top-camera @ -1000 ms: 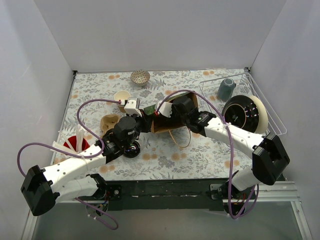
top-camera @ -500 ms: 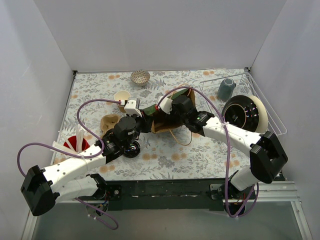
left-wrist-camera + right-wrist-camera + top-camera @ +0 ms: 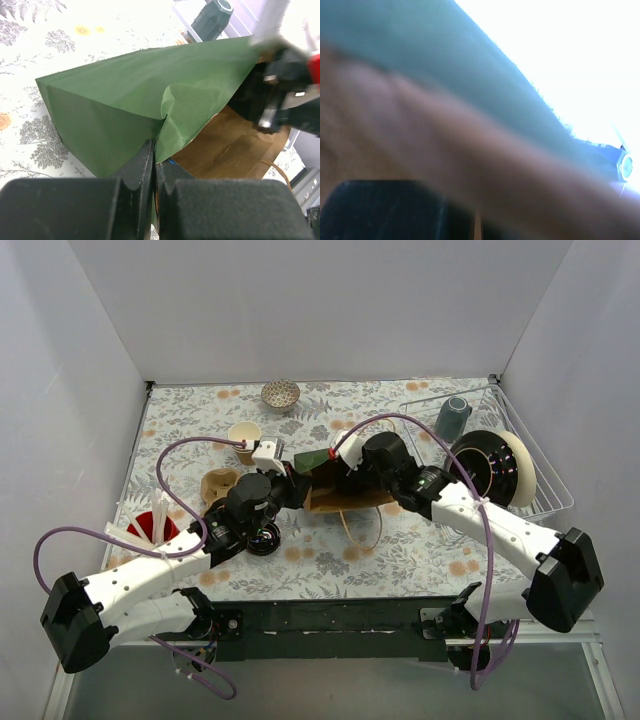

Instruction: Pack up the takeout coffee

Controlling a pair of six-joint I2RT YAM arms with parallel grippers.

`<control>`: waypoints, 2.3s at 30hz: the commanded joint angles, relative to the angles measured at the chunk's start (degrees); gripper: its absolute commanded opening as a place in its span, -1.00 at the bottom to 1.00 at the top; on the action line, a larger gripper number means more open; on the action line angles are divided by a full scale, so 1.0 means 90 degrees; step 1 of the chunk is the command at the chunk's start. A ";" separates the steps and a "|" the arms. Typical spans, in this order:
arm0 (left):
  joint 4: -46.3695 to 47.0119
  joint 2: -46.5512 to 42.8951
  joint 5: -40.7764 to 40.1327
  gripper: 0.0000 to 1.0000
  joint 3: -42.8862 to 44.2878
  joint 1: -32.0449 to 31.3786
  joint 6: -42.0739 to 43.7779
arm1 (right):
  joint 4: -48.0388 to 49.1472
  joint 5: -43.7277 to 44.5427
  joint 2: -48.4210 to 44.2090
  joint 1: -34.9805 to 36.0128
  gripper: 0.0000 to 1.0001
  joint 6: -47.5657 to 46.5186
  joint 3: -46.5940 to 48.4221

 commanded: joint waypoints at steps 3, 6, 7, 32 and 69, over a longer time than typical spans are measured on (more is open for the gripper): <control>-0.0384 -0.0082 0.0445 -1.00 0.0498 -0.0030 0.0037 | -0.0892 -0.0581 -0.0571 -0.0038 -0.85 0.0374 0.0380; -0.0695 -0.0043 0.0640 -1.00 0.0751 -0.0030 -0.0001 | -0.1225 -0.1215 -0.0786 -0.0029 -0.84 0.0443 0.0546; -0.0929 -0.0014 0.0689 -1.00 0.0946 -0.0040 -0.0031 | -0.1322 -0.1546 -0.0835 -0.0038 -0.83 0.0443 0.0566; -0.1507 0.0191 0.1197 -1.00 0.1309 -0.0040 0.0096 | -0.1734 -0.1979 -0.0836 0.0537 -0.92 -0.0348 0.0175; -0.1468 -0.0433 0.1217 -1.00 0.0547 -0.0031 0.0164 | -0.0806 0.0979 -0.0786 0.0353 -0.97 0.0804 -0.1631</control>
